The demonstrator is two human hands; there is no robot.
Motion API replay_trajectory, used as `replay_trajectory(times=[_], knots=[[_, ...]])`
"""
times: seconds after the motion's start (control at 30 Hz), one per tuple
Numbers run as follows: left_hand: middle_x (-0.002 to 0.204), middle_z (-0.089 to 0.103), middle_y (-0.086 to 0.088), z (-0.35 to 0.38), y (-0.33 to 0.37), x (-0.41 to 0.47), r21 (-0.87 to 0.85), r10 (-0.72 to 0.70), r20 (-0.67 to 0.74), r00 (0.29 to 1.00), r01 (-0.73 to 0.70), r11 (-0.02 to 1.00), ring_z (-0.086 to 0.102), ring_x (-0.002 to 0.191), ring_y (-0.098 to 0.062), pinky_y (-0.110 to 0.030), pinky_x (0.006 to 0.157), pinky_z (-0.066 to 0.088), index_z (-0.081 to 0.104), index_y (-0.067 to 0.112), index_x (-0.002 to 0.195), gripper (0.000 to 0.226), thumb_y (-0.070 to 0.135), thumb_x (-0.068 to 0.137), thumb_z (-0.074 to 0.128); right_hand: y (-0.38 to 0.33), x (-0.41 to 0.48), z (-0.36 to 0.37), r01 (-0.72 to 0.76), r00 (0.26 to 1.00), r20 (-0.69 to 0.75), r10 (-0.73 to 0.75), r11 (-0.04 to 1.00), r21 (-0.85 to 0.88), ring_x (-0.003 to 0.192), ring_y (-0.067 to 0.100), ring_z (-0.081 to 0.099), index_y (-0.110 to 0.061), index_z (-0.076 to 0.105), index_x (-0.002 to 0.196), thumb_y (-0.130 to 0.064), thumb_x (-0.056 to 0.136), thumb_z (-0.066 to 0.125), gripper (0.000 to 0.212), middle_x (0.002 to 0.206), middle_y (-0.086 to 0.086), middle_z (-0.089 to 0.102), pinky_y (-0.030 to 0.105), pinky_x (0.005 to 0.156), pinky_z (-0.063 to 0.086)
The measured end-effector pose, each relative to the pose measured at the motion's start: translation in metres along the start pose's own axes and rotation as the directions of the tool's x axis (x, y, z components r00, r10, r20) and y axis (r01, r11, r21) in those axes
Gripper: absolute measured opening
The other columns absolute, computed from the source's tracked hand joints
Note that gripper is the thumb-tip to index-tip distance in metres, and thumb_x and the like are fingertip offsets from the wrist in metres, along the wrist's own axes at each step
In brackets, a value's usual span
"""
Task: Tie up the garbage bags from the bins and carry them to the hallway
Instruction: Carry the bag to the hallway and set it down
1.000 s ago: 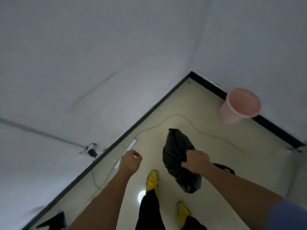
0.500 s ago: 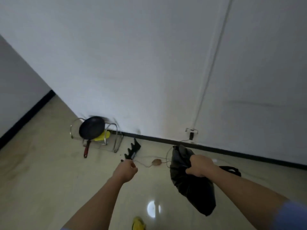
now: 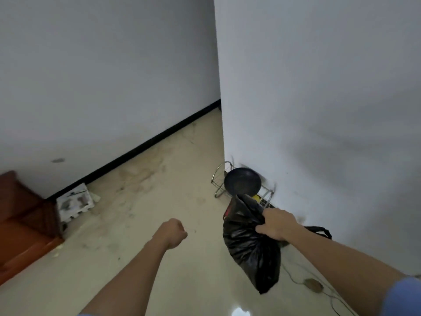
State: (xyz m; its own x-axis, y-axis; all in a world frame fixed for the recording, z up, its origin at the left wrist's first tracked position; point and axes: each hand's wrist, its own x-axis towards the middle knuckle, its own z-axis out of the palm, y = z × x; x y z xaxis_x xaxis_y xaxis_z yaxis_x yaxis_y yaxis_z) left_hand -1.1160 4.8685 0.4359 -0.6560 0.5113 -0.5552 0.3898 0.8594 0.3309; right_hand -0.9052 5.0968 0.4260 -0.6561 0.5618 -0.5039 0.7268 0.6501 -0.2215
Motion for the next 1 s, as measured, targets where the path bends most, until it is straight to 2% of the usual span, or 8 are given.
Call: replay_trajectory(times=[0.23, 0.4, 0.57, 0.7, 0.77, 0.87, 0.93, 1.0], knots=[[0.093, 0.068, -0.016, -0.097, -0.038, 0.104, -0.054, -0.065, 0.006, 0.998, 0.065, 0.996, 0.067, 0.094, -0.03, -0.034, 0.079, 0.053, 0.068, 0.004, 0.097, 0.023, 0.024, 0.088, 0.062, -0.126, 0.152, -0.065, 0.135, 0.991, 0.002, -0.135, 0.989, -0.056, 0.084, 0.024, 0.062, -0.016, 0.055, 0.088, -0.05, 0.077, 0.062, 0.036, 0.092, 0.001, 0.063, 0.031, 0.066, 0.044], [0.084, 0.059, -0.011, -0.186, -0.053, 0.195, -0.051, -0.134, -0.071, 0.988, 0.131, 0.99, 0.058, 0.075, -0.024, -0.033, 0.07, 0.049, 0.058, 0.01, 0.083, 0.015, 0.024, 0.089, 0.06, -0.203, 0.273, -0.108, 0.21, 0.976, 0.071, -0.204, 0.973, -0.091, 0.099, 0.027, 0.062, -0.011, 0.055, 0.113, -0.05, 0.079, 0.061, 0.052, 0.108, 0.006, 0.063, 0.034, 0.079, 0.049], [0.099, 0.059, -0.01, -0.264, -0.058, 0.273, -0.085, -0.176, -0.117, 0.977, 0.167, 0.982, 0.063, 0.101, -0.03, -0.031, 0.079, 0.046, 0.063, 0.007, 0.094, 0.019, 0.026, 0.093, 0.057, -0.264, 0.382, -0.176, 0.246, 0.967, 0.101, -0.234, 0.962, -0.12, 0.092, 0.024, 0.064, -0.013, 0.059, 0.108, -0.047, 0.079, 0.062, 0.045, 0.103, 0.005, 0.066, 0.032, 0.078, 0.05], [0.12, 0.061, -0.015, -0.315, -0.071, 0.342, -0.065, -0.207, -0.072, 0.976, 0.203, 0.977, 0.062, 0.107, -0.031, -0.035, 0.089, 0.049, 0.064, -0.003, 0.112, 0.037, 0.028, 0.096, 0.054, -0.305, 0.467, -0.207, 0.252, 0.964, 0.12, -0.237, 0.959, -0.126, 0.09, 0.024, 0.065, -0.014, 0.056, 0.107, -0.048, 0.079, 0.062, 0.044, 0.094, 0.003, 0.063, 0.032, 0.077, 0.051], [0.122, 0.061, -0.017, -0.341, -0.082, 0.394, -0.063, -0.21, -0.061, 0.976, 0.206, 0.976, 0.062, 0.108, -0.032, -0.034, 0.086, 0.05, 0.064, -0.003, 0.115, 0.037, 0.027, 0.095, 0.055, -0.323, 0.517, -0.218, 0.243, 0.965, 0.131, -0.227, 0.962, -0.125, 0.083, 0.021, 0.061, -0.014, 0.053, 0.108, -0.05, 0.079, 0.062, 0.047, 0.087, -0.001, 0.057, 0.032, 0.074, 0.049], [0.119, 0.064, -0.017, -0.385, -0.095, 0.479, -0.066, -0.192, -0.052, 0.98, 0.189, 0.98, 0.063, 0.109, -0.033, -0.031, 0.078, 0.048, 0.064, -0.001, 0.115, 0.034, 0.024, 0.094, 0.058, -0.344, 0.593, -0.231, 0.187, 0.977, 0.127, -0.169, 0.973, -0.139, 0.066, 0.017, 0.052, -0.018, 0.05, 0.089, -0.048, 0.081, 0.061, 0.033, 0.075, -0.003, 0.05, 0.029, 0.061, 0.042], [0.12, 0.063, -0.014, -0.42, -0.097, 0.535, -0.06, -0.172, -0.052, 0.984, 0.169, 0.984, 0.063, 0.109, -0.03, -0.032, 0.085, 0.051, 0.065, 0.002, 0.113, 0.031, 0.024, 0.092, 0.06, -0.355, 0.64, -0.245, 0.124, 0.985, 0.129, -0.11, 0.987, -0.099, 0.055, 0.015, 0.04, -0.022, 0.037, 0.07, -0.045, 0.083, 0.061, 0.035, 0.066, -0.003, 0.041, 0.028, 0.052, 0.032], [0.116, 0.065, -0.011, -0.457, -0.092, 0.586, -0.049, -0.146, -0.022, 0.989, 0.145, 0.988, 0.064, 0.108, -0.028, -0.031, 0.087, 0.051, 0.068, 0.006, 0.108, 0.027, 0.026, 0.091, 0.062, -0.364, 0.68, -0.27, 0.07, 0.99, 0.126, -0.061, 0.996, -0.063, 0.052, 0.014, 0.035, -0.024, 0.029, 0.065, -0.044, 0.081, 0.061, 0.041, 0.063, -0.004, 0.036, 0.027, 0.05, 0.028]])
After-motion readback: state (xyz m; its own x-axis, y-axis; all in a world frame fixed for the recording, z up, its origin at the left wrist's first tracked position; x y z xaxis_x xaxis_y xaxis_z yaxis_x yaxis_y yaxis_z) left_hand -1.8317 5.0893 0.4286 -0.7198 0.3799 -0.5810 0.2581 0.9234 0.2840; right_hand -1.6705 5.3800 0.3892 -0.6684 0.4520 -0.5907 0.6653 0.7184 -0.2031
